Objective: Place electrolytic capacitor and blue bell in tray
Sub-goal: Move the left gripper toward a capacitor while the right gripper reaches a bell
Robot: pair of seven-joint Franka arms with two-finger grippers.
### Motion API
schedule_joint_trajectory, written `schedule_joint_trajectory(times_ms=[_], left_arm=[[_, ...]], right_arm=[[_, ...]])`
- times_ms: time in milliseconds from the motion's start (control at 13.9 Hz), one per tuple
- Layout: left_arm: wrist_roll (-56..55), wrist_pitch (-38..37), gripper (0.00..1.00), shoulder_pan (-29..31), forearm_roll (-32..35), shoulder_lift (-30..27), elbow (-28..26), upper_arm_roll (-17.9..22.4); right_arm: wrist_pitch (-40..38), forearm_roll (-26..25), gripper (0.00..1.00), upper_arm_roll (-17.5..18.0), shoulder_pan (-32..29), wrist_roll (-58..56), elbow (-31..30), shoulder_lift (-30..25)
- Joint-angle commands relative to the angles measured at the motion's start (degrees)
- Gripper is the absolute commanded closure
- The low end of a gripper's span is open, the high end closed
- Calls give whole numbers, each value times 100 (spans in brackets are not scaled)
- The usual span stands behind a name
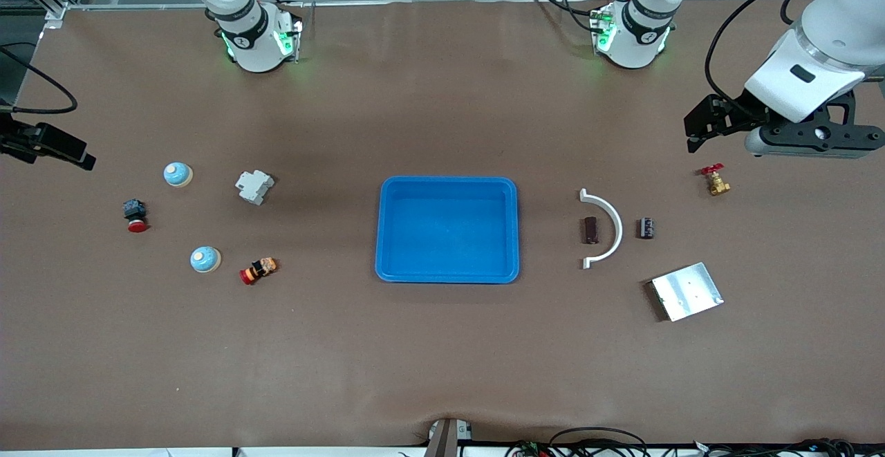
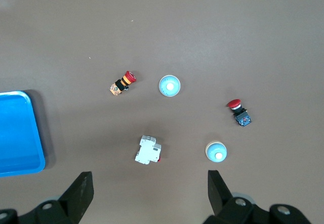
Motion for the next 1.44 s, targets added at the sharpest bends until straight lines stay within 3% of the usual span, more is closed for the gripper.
schedule_joint_trajectory(times_ms=[0, 646, 1005, 1364], left_arm=[[65, -109, 0, 10, 32, -15, 68, -26], [82, -127, 0, 10, 23, -33, -19, -61], [56, -109, 0, 10, 23, -24, -353, -149], [12, 355, 0, 72, 58, -129, -1213, -140]], right_arm=[[-59, -22, 0, 52, -30, 11, 36, -6], [-68, -22, 0, 52, -56, -15, 36, 12], [63, 13, 0, 43, -118, 2, -34, 143], [1247, -5, 0, 43, -153, -86, -779, 697]])
